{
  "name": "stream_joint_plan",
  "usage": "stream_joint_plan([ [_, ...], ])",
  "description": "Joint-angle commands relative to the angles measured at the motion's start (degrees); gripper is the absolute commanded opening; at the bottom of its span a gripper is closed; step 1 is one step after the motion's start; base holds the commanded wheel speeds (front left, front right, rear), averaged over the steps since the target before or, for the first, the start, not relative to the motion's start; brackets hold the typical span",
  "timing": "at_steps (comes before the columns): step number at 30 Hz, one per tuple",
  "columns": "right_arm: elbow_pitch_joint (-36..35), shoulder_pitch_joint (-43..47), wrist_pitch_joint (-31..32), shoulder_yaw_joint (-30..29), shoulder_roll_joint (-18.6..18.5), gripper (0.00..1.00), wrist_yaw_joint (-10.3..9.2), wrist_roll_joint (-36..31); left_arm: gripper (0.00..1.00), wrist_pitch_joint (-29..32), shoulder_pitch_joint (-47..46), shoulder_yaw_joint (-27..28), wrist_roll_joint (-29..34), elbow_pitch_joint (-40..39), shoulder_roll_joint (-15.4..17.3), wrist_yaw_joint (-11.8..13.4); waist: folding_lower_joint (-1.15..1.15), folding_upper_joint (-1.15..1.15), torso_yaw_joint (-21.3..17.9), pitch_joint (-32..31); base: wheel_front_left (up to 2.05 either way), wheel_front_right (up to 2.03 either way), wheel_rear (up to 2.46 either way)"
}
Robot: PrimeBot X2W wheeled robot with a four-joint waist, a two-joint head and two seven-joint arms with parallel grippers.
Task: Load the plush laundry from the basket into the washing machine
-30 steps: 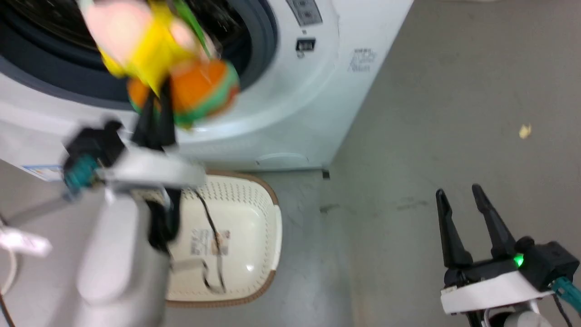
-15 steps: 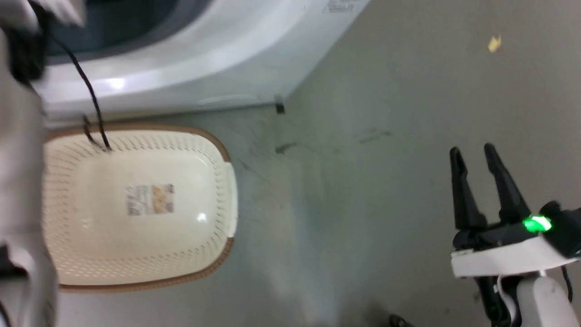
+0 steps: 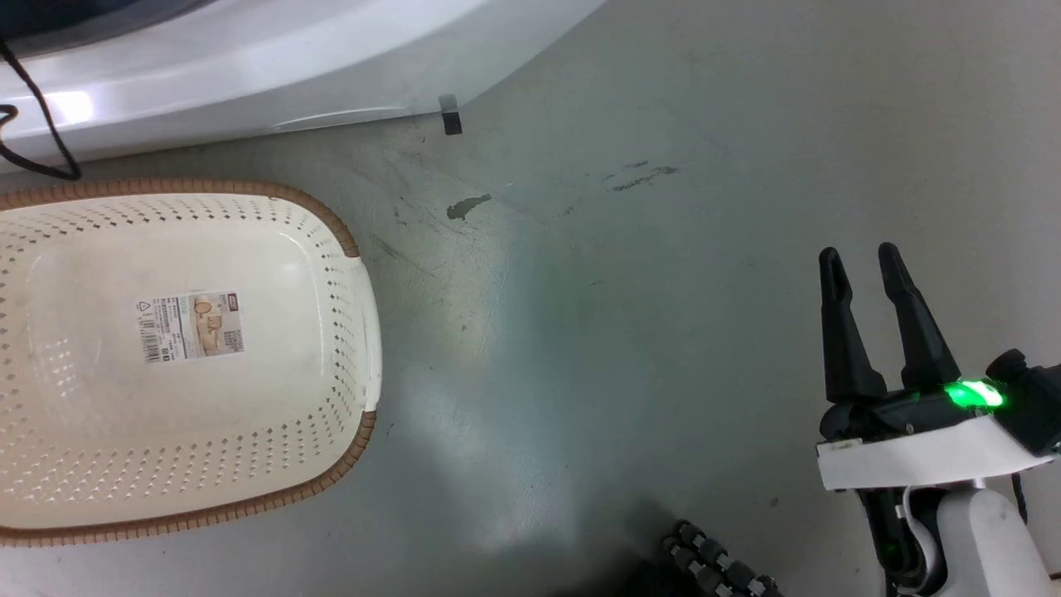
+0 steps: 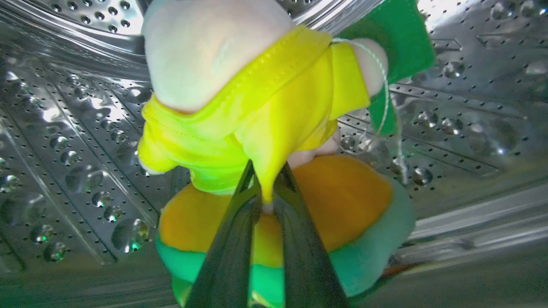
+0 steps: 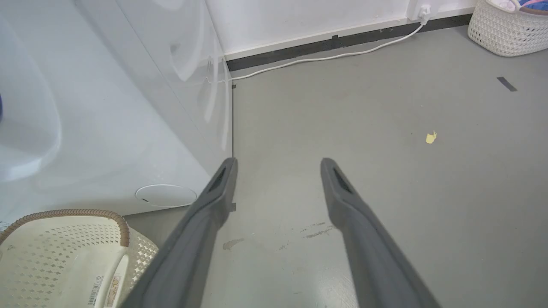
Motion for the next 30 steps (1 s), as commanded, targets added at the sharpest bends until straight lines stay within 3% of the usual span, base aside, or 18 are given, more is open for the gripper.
stream_joint_plan([
  [1,0.02,-0.81,-0.25,0.35,0.02,1.00,-0.05,0.26,0.00,0.33,-0.67,-0.30,0.33,1.12,0.23,0.01,-0.01,0.00,0.25,0.05,0.00,0.00,0.00],
  [7,-0.04,-0.81,-0.25,0.41,0.02,1.00,-0.05,-0.67,0.00,-1.82,0.22,-0.78,-0.41,4.80,-0.89,0.31,-0.01,0.00,1.55,-0.95,0.00,0.00,0.00],
  [8,-0.12,-0.88,-0.25,0.22,0.02,1.00,-0.05,-1.01,0.40,-2.38,0.52,-0.81,-0.54,5.39,-1.08,0.46,-0.01,0.00,1.78,-1.39,0.00,0.00,0.00],
  [9,-0.20,-0.92,-0.25,-0.04,0.02,1.00,-0.05,-1.37,1.00,-3.10,0.88,-0.90,-0.60,5.93,-1.22,0.66,-0.01,0.00,2.02,-1.93,0.00,0.00,0.00],
  [16,-0.58,0.03,-0.25,-2.43,0.02,1.00,-0.05,-4.36,1.00,-10.60,5.19,0.12,-3.28,8.87,-3.24,0.49,-0.01,0.00,4.16,-7.56,0.00,0.00,0.00],
  [20,-1.14,1.69,-0.25,-4.17,0.02,1.00,-0.05,-7.68,1.00,-18.68,10.61,1.24,-5.95,10.38,-5.44,-0.13,-0.01,0.00,6.43,-14.54,0.00,0.00,0.00],
  [30,-2.60,4.38,-0.25,-6.28,0.02,1.00,-0.05,-13.56,1.00,-26.89,22.74,0.79,-9.41,6.93,-10.75,-2.35,-0.01,0.00,12.06,-25.79,0.00,0.00,0.00],
])
